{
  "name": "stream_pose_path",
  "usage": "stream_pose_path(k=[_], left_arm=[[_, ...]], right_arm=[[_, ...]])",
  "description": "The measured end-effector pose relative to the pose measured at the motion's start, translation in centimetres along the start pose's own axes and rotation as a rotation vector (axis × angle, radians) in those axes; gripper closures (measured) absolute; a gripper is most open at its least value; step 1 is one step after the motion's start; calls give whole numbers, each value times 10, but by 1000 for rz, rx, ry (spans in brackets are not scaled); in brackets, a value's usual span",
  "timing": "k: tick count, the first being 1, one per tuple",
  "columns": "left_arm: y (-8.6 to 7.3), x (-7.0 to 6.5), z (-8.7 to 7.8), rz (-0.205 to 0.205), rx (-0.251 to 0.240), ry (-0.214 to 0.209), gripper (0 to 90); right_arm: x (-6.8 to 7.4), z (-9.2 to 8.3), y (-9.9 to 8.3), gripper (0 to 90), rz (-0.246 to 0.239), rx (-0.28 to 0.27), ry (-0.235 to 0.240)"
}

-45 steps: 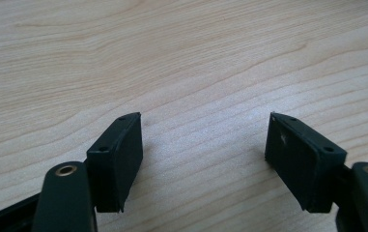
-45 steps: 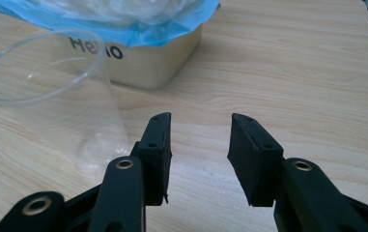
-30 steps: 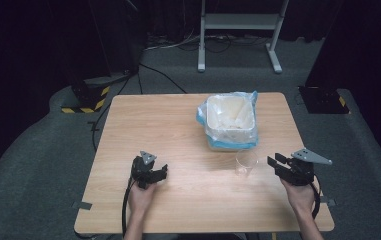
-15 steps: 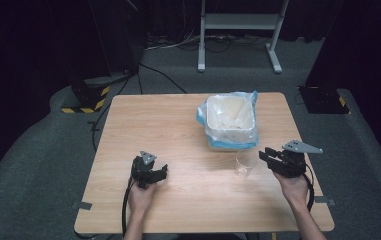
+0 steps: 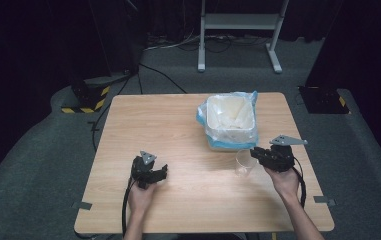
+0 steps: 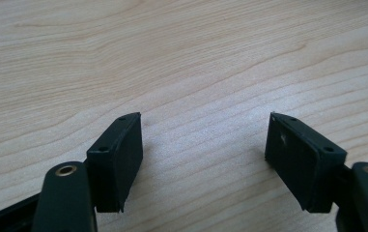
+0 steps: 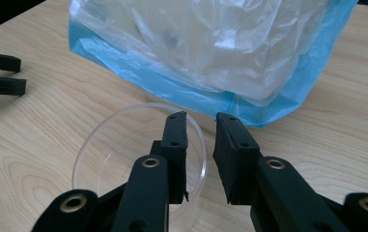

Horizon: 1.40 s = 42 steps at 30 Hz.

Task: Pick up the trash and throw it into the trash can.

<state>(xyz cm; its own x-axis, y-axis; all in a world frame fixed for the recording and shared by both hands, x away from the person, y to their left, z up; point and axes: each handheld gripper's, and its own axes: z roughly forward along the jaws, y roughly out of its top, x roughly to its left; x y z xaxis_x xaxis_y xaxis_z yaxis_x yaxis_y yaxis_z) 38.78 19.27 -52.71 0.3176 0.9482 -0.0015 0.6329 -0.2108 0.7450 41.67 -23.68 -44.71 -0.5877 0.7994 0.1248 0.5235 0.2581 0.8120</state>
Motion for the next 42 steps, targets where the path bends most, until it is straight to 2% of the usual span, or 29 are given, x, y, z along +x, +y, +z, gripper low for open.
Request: stream_pose_path(k=[7,12,19,31,42], left_arm=[[0,0,0,0,0,0,292],[0,0,0,1,0,-1,292],[0,0,0,1,0,0,292],[0,0,0,0,0,0,292],[0,0,0,0,0,0,292]], right_arm=[[0,8,-1,838,-21,25,-13],[1,8,-1,853,-26,21,-5],[7,-3,2,863,-62,-7,15],[11,-28,17,865,-75,-25,30],[11,-40,32,864,-68,-38,43]])
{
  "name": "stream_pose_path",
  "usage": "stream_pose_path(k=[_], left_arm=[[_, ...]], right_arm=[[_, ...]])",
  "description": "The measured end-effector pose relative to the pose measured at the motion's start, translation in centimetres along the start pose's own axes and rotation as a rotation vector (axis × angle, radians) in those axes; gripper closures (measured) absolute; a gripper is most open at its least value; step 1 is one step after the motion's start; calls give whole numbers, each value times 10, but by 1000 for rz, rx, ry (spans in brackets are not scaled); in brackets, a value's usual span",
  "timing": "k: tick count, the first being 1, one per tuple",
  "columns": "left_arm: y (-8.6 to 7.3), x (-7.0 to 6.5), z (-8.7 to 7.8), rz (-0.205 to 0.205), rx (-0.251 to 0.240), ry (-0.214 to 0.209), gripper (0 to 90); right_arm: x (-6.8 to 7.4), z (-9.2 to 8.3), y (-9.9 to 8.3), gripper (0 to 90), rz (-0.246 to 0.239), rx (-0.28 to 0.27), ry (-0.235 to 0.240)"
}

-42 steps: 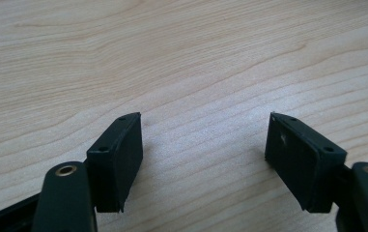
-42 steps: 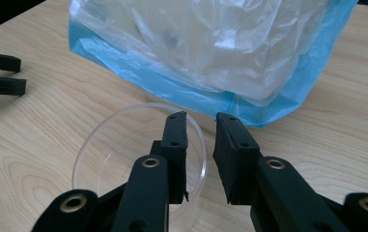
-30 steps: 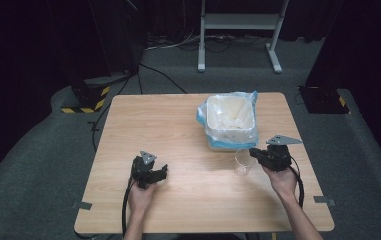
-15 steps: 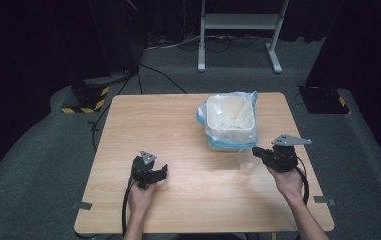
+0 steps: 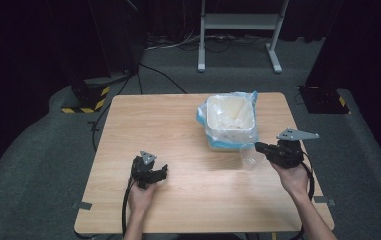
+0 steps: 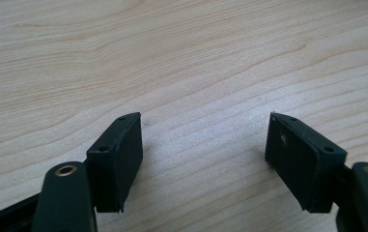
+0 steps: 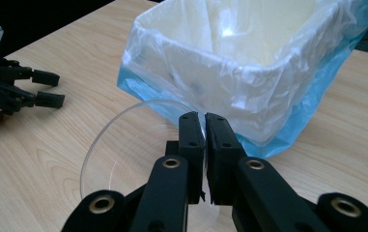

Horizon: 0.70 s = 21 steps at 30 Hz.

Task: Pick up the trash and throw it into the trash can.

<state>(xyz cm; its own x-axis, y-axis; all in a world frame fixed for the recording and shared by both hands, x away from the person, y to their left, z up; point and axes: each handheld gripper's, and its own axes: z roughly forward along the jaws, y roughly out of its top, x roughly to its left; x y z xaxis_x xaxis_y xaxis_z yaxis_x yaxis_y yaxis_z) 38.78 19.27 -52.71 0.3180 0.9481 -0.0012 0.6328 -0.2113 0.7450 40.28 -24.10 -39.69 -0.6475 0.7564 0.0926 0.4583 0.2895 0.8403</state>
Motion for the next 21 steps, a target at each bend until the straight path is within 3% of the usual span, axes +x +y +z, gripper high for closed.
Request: stream_pose_path(k=[21], left_arm=[[0,0,0,0,0,0,292]], right_arm=[[-6,-24,43,863,21,-54,47]])
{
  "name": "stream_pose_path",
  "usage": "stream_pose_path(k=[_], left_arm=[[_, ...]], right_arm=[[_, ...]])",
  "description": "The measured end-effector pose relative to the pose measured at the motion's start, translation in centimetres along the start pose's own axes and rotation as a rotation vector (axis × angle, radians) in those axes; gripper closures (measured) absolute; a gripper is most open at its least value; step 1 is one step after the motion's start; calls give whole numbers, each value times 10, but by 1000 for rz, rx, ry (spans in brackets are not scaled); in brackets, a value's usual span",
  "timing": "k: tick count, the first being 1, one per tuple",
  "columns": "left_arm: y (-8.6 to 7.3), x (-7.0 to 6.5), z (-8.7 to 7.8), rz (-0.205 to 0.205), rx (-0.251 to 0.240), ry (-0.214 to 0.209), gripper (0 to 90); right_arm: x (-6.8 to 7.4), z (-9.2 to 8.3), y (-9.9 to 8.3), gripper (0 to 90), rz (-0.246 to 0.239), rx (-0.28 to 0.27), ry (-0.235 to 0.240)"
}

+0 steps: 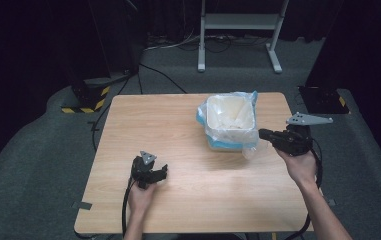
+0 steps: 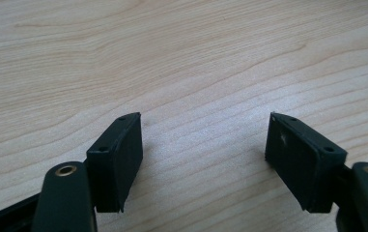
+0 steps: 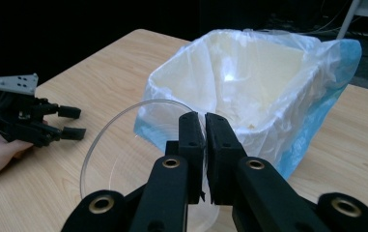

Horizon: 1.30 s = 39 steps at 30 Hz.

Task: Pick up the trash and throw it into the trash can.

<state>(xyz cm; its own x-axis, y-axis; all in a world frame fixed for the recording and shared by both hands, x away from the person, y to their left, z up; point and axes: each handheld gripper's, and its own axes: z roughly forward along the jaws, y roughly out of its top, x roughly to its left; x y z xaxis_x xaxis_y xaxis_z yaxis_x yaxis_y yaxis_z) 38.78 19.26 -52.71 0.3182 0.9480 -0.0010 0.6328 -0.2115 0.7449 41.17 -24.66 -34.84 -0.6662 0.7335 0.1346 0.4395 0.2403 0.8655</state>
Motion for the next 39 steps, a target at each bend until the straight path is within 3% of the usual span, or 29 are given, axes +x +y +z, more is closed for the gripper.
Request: stream_pose_path(k=[22,39], left_arm=[[0,0,0,2,1,0,292],[0,0,0,0,1,0,292]], right_arm=[[-6,-4,46,863,3,-63,12],[-21,13,66,863,24,-87,-41]])
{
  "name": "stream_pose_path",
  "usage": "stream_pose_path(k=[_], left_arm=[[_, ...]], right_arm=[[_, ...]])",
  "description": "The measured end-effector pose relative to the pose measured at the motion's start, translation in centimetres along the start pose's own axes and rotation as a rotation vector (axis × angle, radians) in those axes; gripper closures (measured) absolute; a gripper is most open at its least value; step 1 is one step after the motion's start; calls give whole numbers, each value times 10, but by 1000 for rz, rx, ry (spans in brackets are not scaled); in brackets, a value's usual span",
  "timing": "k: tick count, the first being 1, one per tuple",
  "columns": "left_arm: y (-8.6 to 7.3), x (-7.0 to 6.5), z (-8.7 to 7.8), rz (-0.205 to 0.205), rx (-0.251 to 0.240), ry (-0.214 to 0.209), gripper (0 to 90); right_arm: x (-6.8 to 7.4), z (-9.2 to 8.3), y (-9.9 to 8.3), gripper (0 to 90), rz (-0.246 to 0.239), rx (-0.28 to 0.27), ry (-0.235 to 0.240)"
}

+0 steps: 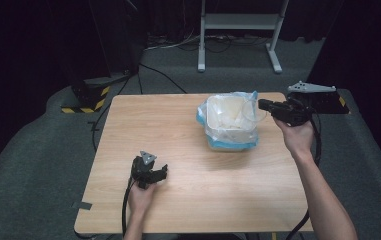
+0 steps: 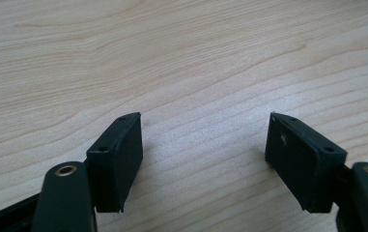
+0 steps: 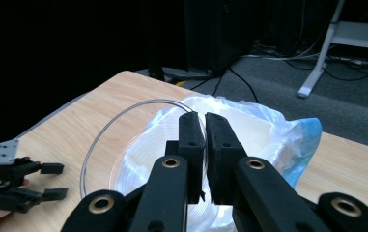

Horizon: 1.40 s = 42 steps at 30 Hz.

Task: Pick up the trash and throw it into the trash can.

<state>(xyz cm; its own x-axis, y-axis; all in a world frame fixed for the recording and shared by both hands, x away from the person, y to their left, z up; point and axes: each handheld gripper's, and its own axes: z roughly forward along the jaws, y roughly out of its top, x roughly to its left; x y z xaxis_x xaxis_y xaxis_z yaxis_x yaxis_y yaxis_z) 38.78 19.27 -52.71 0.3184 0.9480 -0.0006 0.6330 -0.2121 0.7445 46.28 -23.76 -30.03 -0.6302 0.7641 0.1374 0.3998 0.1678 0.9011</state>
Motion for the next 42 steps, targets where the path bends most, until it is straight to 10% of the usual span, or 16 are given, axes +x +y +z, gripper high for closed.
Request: stream_pose_path(k=[33,42], left_arm=[[0,0,0,0,0,0,292],[0,0,0,0,0,0,292]], right_arm=[[-16,67,-10,851,53,75,-49],[-19,69,-16,709,78,57,-81]])
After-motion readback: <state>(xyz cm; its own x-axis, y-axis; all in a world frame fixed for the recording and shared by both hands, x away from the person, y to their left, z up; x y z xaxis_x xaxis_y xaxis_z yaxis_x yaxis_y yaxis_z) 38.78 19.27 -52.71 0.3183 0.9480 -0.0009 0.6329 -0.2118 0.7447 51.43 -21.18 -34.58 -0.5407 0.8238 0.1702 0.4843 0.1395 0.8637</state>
